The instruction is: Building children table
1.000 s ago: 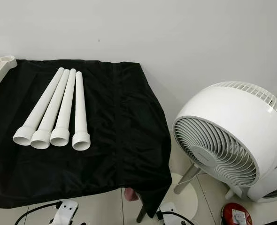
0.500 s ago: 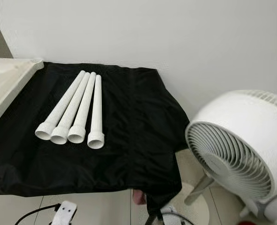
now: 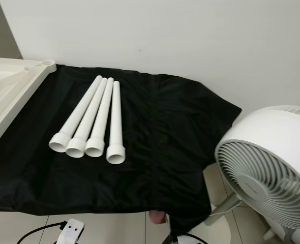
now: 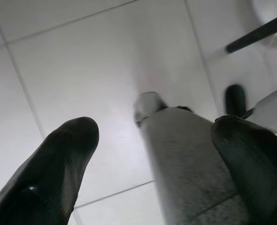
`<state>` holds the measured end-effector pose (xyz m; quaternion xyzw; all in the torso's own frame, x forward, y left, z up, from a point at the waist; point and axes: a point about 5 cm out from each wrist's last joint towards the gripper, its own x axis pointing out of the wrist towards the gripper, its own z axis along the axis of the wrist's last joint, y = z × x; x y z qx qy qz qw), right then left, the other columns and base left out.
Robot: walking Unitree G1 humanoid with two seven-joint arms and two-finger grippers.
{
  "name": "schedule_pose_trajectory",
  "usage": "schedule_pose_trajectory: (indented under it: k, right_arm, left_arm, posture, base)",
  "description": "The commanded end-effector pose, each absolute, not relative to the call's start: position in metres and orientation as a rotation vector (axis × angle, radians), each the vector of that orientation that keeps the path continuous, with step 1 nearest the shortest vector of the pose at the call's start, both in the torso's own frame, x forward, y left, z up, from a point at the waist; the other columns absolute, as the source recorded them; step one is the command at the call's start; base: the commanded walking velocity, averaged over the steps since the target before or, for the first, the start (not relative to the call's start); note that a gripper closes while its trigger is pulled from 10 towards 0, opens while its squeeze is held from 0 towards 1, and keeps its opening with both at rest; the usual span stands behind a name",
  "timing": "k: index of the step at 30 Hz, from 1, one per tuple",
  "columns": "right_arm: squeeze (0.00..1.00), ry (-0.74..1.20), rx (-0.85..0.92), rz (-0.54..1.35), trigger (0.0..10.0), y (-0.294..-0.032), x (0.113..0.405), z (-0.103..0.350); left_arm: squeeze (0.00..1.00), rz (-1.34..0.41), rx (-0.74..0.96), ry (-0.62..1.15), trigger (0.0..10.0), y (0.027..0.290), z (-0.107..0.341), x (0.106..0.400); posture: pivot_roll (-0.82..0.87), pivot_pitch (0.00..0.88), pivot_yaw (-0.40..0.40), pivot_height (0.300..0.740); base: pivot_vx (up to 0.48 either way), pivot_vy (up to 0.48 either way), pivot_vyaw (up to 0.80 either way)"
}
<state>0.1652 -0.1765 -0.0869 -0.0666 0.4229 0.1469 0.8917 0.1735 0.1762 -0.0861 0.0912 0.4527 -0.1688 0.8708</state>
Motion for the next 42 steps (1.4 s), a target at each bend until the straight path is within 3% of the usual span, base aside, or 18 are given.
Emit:
schedule_pose_trajectory:
  k: [1,42]
  right_arm:
    - [0.00,0.923,-0.142,0.290,10.0,-0.1830,0.1547,-0.0913]
    - [0.00,0.938,-0.147,0.285,10.0,-0.1829,0.1571,-0.0912]
  left_arm:
    - [0.00,-0.284,0.224,0.966,10.0,0.1766,-0.0899,0.1678]
    - [0.00,-0.252,0.205,0.968,10.0,0.1720,-0.0905,0.1684]
  posture:
    - [0.05,0.000,-0.056,0.740]
    - [0.06,0.009,-0.072,0.740]
  base:
    - [0.000,0.319,0.00]
    - [0.000,0.300,0.00]
